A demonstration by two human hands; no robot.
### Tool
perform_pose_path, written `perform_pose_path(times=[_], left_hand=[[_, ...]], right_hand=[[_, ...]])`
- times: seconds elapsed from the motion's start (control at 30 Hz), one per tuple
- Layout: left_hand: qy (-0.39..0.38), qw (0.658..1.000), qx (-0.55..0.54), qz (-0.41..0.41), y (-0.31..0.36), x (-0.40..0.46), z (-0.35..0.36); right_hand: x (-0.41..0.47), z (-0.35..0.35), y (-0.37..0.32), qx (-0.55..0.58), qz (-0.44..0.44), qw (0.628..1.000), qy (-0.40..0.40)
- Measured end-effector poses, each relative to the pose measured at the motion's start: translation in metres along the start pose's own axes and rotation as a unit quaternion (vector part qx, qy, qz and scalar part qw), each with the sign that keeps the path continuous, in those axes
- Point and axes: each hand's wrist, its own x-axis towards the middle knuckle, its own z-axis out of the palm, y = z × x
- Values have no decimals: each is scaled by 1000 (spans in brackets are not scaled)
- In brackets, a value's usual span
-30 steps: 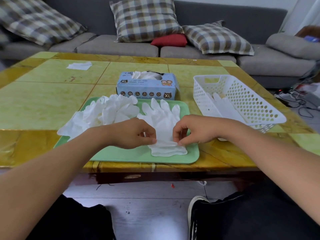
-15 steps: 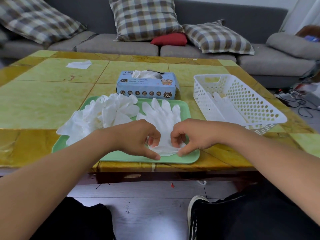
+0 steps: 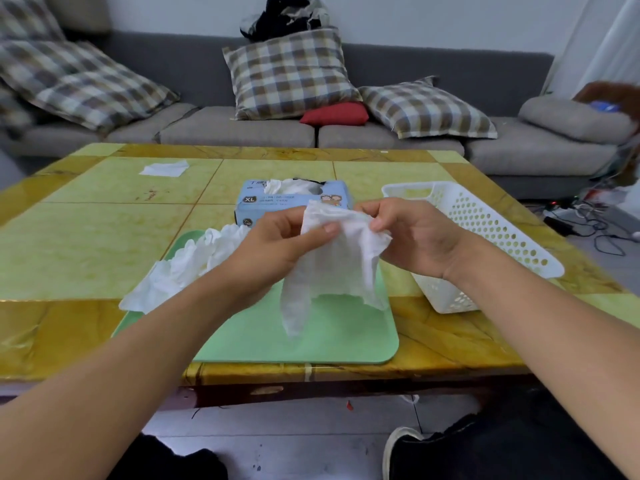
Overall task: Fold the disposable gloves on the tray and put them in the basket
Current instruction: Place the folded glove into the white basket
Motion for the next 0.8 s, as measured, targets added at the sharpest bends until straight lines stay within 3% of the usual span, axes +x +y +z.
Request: perform_pose_path(times=[0.07,0.17,0.3,0.37,0.53,0.6,0.8], left_hand=[[43,997,-58,-2,10,2,8],[103,991,-90,-1,20,7,17],[129,987,-93,14,32,14,27],[113,989,-89,25,45,20,36],[36,997,-54,47,96,50,63],[-1,997,-45,55,118,65,78],[-4,997,-50,54,137,122,114]], right_hand=[[-6,3,-9,56,-31,998,9],[-14,9,-12,43,-35,998,-6],[-20,19,-16,18,-53,981,187],[-31,15,-25,45,-83,966,242],[-65,-10,-77,70,-152,941,294],[-78,-24,-101,39,-164,932,320],[-103,-81,-140,-46,-135,927,346]])
